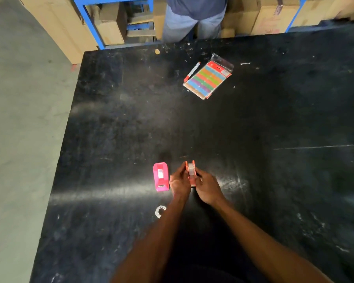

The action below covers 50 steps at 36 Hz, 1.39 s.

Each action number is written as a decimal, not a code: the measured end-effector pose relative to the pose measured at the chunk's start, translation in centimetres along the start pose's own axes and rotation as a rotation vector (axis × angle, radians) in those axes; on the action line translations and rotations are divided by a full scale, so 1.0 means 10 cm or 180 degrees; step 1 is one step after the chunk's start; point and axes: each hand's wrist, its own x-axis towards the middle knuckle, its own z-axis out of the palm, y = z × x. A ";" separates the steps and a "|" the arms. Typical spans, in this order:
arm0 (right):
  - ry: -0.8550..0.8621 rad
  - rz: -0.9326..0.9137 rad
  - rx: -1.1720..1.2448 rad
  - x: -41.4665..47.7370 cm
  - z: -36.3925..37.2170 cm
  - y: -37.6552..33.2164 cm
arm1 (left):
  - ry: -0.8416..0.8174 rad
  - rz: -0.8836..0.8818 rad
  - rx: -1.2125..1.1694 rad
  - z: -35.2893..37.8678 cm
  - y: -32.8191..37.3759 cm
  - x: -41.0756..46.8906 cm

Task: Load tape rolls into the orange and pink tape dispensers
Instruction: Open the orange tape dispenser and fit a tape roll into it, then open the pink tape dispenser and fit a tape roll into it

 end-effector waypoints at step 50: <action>0.0128 -0.0489 -0.0590 -0.10 0.04 -0.51 | 0.0139 0.0670 0.0810 -1.40 0.46 -0.31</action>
